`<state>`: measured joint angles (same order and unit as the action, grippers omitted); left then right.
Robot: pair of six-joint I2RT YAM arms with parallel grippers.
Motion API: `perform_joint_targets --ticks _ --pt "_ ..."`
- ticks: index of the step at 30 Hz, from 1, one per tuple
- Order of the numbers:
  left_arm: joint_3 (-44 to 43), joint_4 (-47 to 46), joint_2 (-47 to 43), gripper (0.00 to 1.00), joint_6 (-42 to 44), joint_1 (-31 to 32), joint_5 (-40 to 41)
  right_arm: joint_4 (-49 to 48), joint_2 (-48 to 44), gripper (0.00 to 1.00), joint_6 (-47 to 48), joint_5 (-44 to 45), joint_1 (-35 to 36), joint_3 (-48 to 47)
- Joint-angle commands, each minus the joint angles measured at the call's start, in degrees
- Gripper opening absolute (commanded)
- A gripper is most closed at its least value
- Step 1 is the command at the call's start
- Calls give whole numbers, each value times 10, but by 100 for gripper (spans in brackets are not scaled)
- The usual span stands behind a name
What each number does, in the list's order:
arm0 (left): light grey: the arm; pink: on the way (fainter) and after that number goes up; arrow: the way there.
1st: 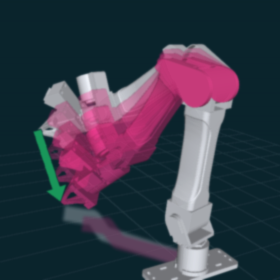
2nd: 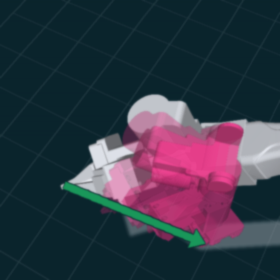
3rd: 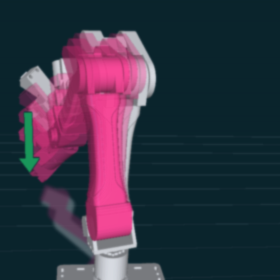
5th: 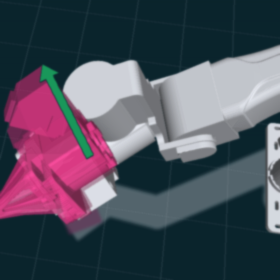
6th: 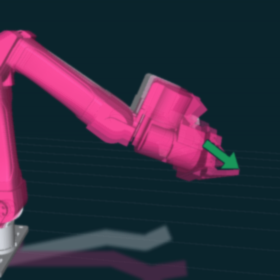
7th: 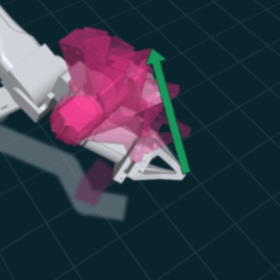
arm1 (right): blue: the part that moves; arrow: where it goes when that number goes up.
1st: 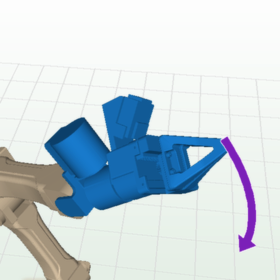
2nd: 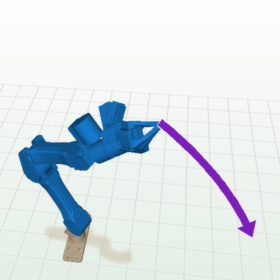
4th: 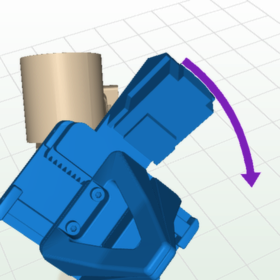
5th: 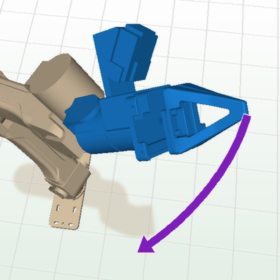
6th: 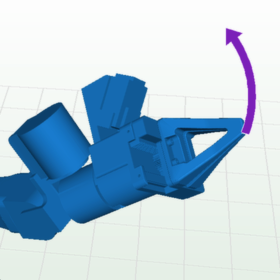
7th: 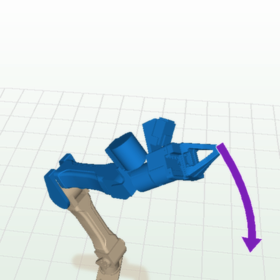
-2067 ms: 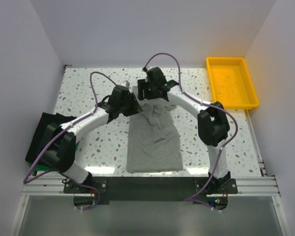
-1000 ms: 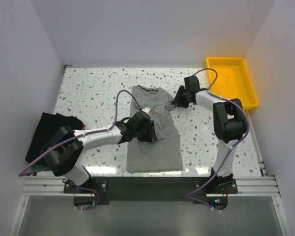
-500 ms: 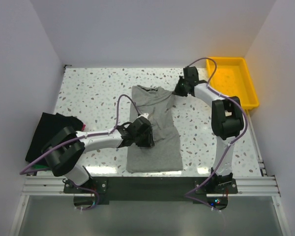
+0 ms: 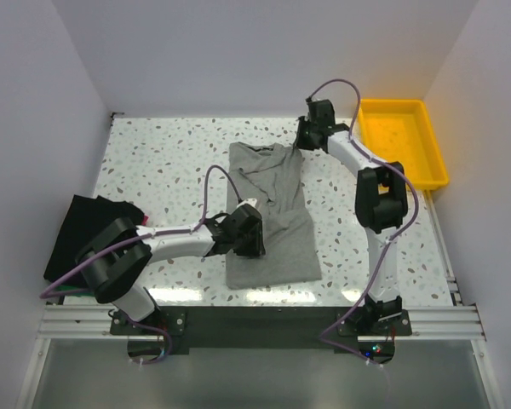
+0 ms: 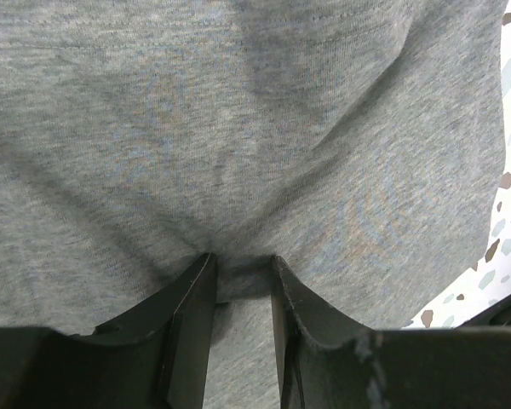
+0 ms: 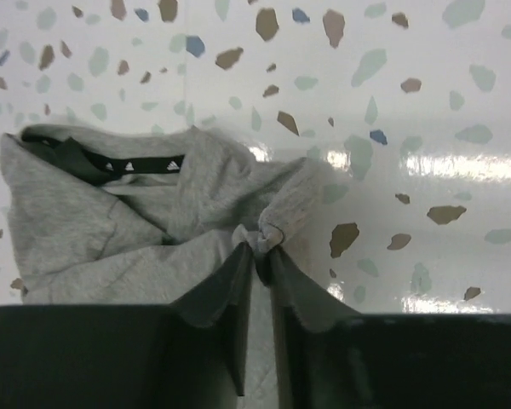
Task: Fold and stack the t-shirts
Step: Fold the tshirt
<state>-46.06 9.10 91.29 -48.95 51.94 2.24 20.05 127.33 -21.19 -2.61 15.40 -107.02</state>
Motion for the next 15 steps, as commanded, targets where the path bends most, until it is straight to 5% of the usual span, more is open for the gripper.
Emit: perform_joint_targets --ticks 1,3,7,15 --pt "-5 -1 -14 36 -7 4 7 22 5 25 33 24 3 8" --pt "-10 3 -26 37 -5 2 7 33 7 45 37 54 3 0" --pt "-27 20 -71 38 0 -7 15 59 -8 65 43 81 3 -23" --pt "-80 50 -120 42 20 -146 3 55 -104 65 2 75 19 44"
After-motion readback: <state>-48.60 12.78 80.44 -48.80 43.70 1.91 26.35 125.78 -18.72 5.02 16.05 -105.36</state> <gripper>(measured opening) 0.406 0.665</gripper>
